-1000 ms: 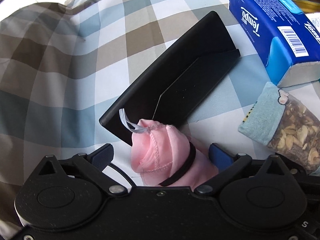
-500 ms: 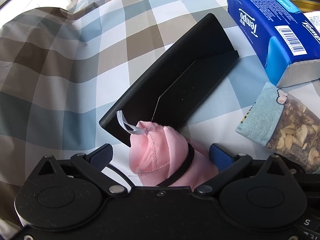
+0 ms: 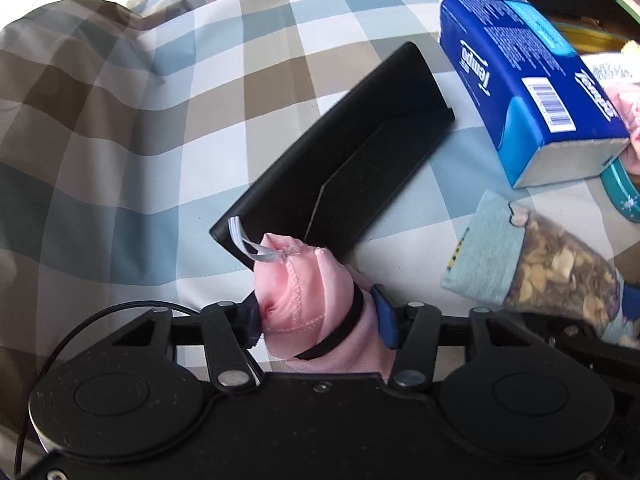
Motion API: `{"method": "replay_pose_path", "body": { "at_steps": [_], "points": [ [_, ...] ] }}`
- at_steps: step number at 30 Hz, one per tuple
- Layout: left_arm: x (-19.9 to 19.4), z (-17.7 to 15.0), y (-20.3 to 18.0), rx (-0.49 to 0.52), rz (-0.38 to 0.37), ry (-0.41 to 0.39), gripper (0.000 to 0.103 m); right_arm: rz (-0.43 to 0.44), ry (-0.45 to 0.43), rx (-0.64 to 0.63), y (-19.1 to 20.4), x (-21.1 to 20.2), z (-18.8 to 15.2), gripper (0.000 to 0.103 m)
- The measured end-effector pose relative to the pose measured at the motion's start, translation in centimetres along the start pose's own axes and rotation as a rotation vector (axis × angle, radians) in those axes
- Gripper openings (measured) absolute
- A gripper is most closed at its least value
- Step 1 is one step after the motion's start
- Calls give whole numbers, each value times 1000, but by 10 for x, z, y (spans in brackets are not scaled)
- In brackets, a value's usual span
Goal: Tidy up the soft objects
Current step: 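Grasp the pink cloth pouch with the left gripper while the right gripper holds the mesh bag, then carry the pink pouch and mesh bag over the gold tray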
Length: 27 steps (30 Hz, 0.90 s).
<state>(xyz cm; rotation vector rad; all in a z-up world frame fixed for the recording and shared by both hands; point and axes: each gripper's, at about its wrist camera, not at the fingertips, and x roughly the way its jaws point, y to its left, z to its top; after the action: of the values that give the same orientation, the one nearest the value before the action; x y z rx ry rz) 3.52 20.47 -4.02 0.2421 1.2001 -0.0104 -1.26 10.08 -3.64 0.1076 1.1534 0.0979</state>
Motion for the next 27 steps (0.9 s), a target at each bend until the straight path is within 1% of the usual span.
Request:
{"method": "replay_pose_path", "body": {
  "at_steps": [2, 4, 8, 11, 13, 15, 18, 20, 22, 25, 27],
  "points": [
    [-6, 0, 7, -34, -18, -23, 49, -8, -9, -4, 2, -15, 6, 45],
    [-15, 0, 13, -71, -37, -49, 49, 0, -37, -1, 2, -37, 14, 45],
    [-33, -3, 22, -131, -64, -106, 49, 46, -135, 49, -11, -96, 38, 45],
    [-44, -2, 28, -164, -77, -141, 49, 57, -214, 102, -33, -148, 58, 45],
    [-52, 1, 32, -193, -84, -162, 49, 33, -248, 134, -51, -180, 70, 45],
    [-61, 4, 35, -218, -102, -187, 49, 4, -262, 145, -70, -210, 80, 45],
    [-79, 8, 35, -232, -123, -238, 49, -4, -239, 130, -100, -245, 100, 45],
    [-90, 11, 32, -228, -124, -272, 49, -20, -218, 120, -117, -262, 114, 45],
    [-102, 15, 29, -218, -127, -303, 49, -55, -225, 89, -131, -278, 124, 45],
    [-118, 23, 23, -206, -147, -340, 49, -145, -274, 32, -145, -296, 136, 46],
    [-127, 30, 16, -190, -156, -358, 49, -162, -308, 20, -155, -304, 142, 46]
  ]
}}
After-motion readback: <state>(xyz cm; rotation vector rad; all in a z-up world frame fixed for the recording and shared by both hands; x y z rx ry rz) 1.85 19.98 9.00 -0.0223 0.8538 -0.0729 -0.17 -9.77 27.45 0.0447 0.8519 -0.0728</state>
